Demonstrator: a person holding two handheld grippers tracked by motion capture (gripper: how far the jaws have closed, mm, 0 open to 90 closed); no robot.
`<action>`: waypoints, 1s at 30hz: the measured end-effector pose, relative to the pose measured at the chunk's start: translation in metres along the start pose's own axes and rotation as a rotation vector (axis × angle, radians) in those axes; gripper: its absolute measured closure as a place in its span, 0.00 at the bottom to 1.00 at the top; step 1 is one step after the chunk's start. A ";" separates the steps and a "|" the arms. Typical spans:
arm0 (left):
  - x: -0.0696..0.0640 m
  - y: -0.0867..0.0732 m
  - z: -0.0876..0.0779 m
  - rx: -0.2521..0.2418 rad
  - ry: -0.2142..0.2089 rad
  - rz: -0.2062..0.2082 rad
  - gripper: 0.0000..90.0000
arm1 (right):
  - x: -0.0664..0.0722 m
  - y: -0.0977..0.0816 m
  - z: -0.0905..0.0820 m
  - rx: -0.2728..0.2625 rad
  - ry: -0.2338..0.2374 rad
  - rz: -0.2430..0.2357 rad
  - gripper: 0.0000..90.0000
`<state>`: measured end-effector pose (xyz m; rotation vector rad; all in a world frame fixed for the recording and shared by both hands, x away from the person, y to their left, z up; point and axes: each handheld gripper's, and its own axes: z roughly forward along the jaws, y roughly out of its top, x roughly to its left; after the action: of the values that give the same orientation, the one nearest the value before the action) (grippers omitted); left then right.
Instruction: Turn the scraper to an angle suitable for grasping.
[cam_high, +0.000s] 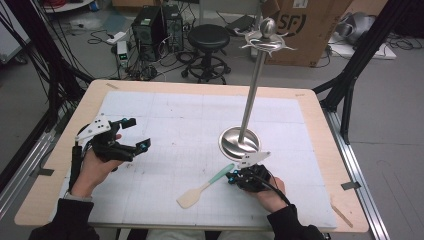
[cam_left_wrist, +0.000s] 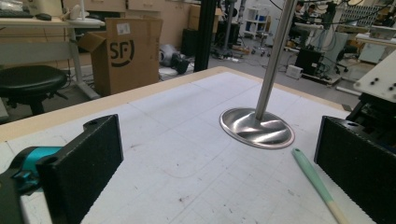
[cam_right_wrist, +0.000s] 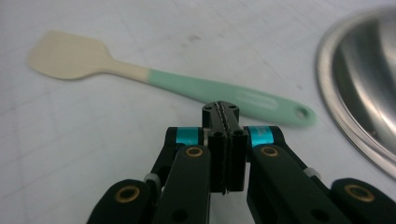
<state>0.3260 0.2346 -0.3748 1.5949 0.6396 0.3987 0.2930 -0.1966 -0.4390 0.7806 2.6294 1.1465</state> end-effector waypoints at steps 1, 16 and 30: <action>0.000 0.000 0.001 0.005 -0.006 0.002 0.02 | -0.002 -0.001 0.001 0.012 -0.016 0.011 1.00; 0.000 0.000 0.002 0.002 0.000 0.001 0.02 | -0.004 0.025 0.031 0.017 -0.052 -0.005 1.00; 0.002 0.000 0.000 -0.003 0.000 -0.002 0.02 | -0.008 0.072 0.077 0.040 -0.057 -0.065 1.00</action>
<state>0.3276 0.2355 -0.3751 1.5909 0.6405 0.3980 0.3553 -0.1117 -0.4404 0.7190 2.6180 1.0420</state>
